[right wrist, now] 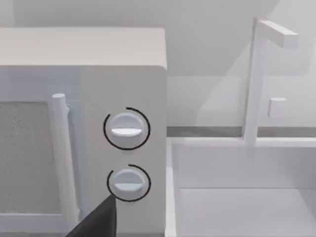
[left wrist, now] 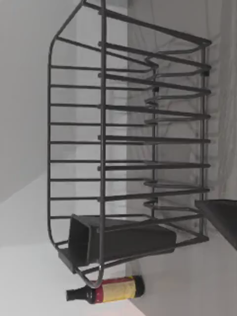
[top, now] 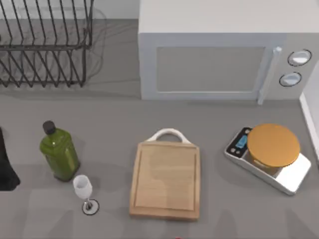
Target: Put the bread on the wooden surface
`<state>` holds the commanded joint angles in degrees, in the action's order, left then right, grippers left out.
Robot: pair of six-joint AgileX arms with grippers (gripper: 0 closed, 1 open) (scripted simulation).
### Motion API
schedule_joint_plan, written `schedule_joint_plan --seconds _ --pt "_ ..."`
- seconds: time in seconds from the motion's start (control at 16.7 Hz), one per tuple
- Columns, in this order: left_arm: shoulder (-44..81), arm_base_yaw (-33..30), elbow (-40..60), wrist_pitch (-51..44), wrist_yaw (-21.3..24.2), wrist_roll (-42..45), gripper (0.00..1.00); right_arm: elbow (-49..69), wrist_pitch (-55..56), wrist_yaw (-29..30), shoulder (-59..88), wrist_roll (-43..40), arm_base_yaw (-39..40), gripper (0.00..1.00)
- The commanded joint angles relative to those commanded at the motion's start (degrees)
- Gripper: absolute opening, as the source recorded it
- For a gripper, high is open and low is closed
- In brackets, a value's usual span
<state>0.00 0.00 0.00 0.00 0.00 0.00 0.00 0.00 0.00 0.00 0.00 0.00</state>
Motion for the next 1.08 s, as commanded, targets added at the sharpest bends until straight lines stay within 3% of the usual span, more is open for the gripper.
schedule_joint_plan --seconds 0.24,0.48,1.08 --pt "1.75 0.33 1.72 -1.17 -0.08 1.01 1.0 0.0 0.0 0.0 0.0 0.0 0.0 1.0" --pt "12.58 1.8 11.83 -7.74 -0.2 6.66 1.0 0.0 0.0 0.0 0.0 0.0 0.0 1.0" --pt "71.75 7.43 53.21 -37.68 -0.08 30.93 1.0 0.0 0.0 0.0 0.0 0.0 0.0 1.0"
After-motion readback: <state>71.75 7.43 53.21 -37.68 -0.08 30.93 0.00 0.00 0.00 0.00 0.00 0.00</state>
